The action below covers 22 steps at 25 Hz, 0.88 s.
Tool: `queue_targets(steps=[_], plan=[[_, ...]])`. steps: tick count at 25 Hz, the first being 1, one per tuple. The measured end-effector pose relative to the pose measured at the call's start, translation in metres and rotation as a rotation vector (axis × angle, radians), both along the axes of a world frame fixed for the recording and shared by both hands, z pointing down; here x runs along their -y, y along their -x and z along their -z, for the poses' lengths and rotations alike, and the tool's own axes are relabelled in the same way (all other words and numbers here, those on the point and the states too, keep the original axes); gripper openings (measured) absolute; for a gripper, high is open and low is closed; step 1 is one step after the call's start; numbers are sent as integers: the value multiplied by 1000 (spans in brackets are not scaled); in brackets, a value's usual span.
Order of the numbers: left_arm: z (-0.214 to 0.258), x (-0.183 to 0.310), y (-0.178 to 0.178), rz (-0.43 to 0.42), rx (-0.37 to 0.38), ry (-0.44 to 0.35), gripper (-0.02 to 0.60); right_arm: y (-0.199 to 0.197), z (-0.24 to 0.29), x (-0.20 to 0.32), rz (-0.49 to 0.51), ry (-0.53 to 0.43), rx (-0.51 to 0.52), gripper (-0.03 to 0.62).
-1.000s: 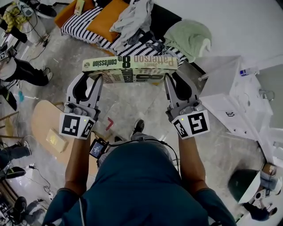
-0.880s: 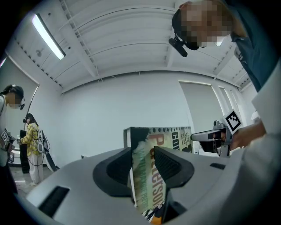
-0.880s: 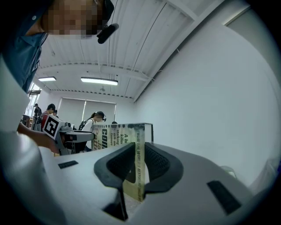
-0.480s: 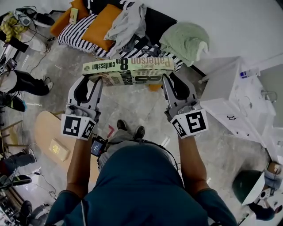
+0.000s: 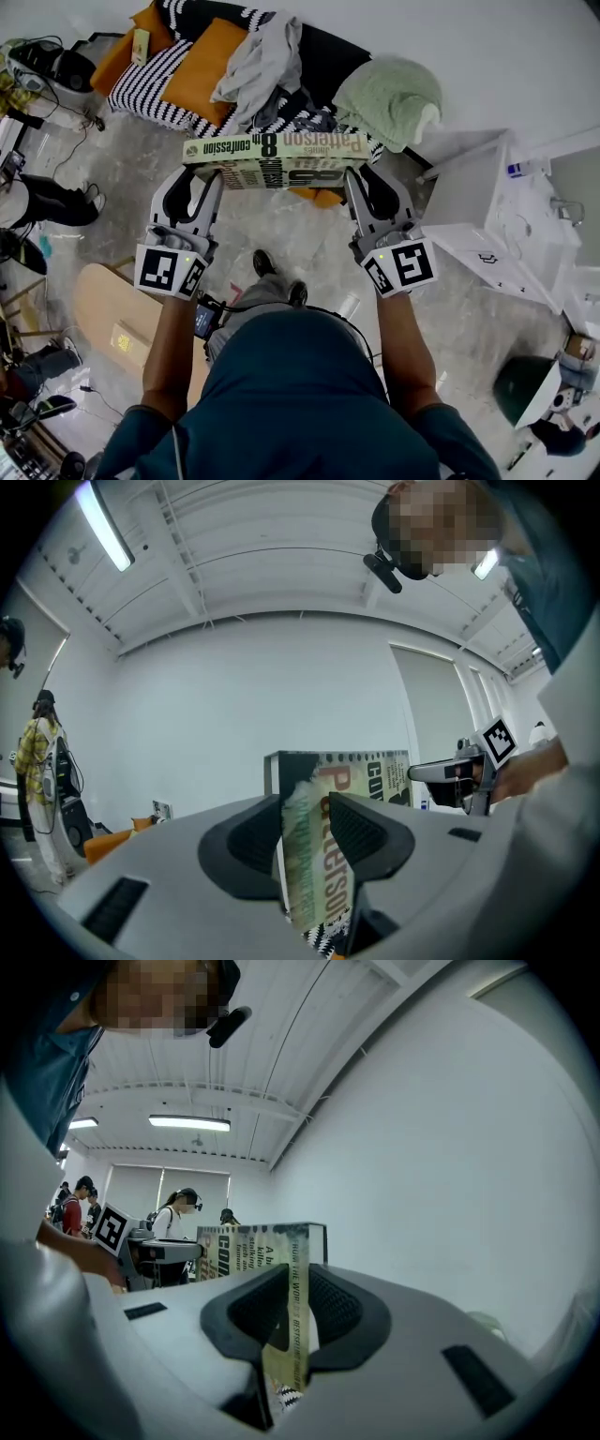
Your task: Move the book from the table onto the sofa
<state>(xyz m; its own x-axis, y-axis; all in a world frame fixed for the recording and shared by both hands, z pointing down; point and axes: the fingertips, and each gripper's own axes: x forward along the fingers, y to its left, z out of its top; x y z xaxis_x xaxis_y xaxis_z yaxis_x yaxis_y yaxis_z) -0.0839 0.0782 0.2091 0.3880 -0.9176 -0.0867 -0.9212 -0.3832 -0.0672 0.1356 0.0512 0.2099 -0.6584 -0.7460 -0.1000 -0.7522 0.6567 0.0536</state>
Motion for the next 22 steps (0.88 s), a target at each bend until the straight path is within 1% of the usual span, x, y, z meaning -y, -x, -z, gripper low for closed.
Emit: queue_targets(steps=[7, 10, 15, 19, 22], plan=[[-8, 64, 28, -53, -19, 18, 160, 27, -5, 54, -48, -1, -3, 77], [-11, 89, 35, -70, -19, 24, 160, 33, -8, 75, -67, -1, 1, 77], [-31, 118, 35, -83, -23, 46, 160, 33, -28, 100, -91, 16, 9, 77], [-42, 178, 30, -81, -25, 102, 160, 27, -40, 160, -96, 60, 20, 77], [-51, 196, 28, -77, -26, 126, 160, 25, -50, 178, -92, 81, 27, 77]])
